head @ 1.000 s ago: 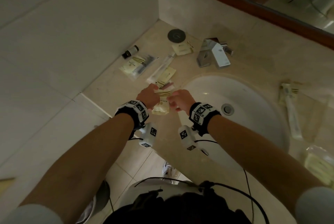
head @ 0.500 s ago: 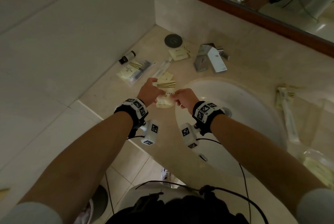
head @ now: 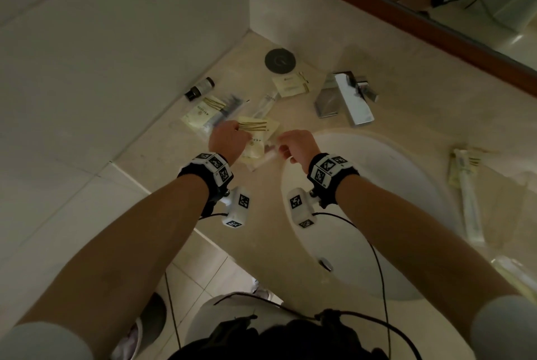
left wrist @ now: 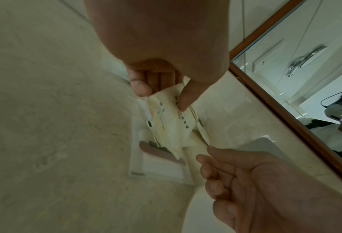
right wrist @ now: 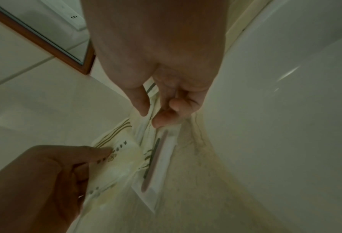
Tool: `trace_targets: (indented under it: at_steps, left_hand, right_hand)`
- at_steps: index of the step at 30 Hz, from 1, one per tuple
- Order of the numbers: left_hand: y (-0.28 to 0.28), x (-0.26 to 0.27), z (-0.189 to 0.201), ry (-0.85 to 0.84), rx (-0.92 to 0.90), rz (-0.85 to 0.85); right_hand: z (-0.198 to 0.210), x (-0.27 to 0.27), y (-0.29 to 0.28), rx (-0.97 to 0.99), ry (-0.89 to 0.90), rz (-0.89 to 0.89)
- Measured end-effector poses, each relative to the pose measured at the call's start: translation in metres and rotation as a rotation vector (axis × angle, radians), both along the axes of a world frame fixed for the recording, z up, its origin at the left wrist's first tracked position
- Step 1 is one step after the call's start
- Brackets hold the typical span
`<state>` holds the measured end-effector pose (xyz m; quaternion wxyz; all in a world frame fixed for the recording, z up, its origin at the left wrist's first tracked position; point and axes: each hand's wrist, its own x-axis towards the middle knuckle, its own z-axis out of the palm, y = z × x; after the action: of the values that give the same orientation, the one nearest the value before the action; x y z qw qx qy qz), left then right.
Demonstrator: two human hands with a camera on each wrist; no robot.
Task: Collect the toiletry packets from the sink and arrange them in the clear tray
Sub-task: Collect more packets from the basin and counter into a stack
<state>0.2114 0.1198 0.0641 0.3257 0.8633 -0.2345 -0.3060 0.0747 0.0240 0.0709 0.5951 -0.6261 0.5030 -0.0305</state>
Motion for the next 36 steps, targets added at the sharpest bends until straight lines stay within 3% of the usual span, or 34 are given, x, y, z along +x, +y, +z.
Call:
trace_targets:
  at_steps: [6, 15, 24, 30, 36]
  left_hand:
    - [0.007, 0.018, 0.001, -0.038, 0.001, 0.068]
    - [0.014, 0.02, 0.002, 0.007, -0.017, 0.062]
    - [0.004, 0.003, 0.008, 0.031, -0.101, 0.05]
    - [-0.008, -0.02, 0.015, 0.219, -0.169, 0.0]
    - [-0.022, -0.056, 0.022, 0.272, -0.146, -0.118]
  right_hand:
    - [-0.01, 0.023, -0.003, 0.078, -0.056, -0.15]
    - [-0.015, 0.039, -0.005, 0.0, 0.008, -0.041]
    - [-0.001, 0.012, -0.012, -0.028, -0.022, -0.089]
    - [0.009, -0.022, -0.011, 0.141, -0.15, -0.248]
    - [0.016, -0.058, -0.003, 0.232, -0.266, -0.355]
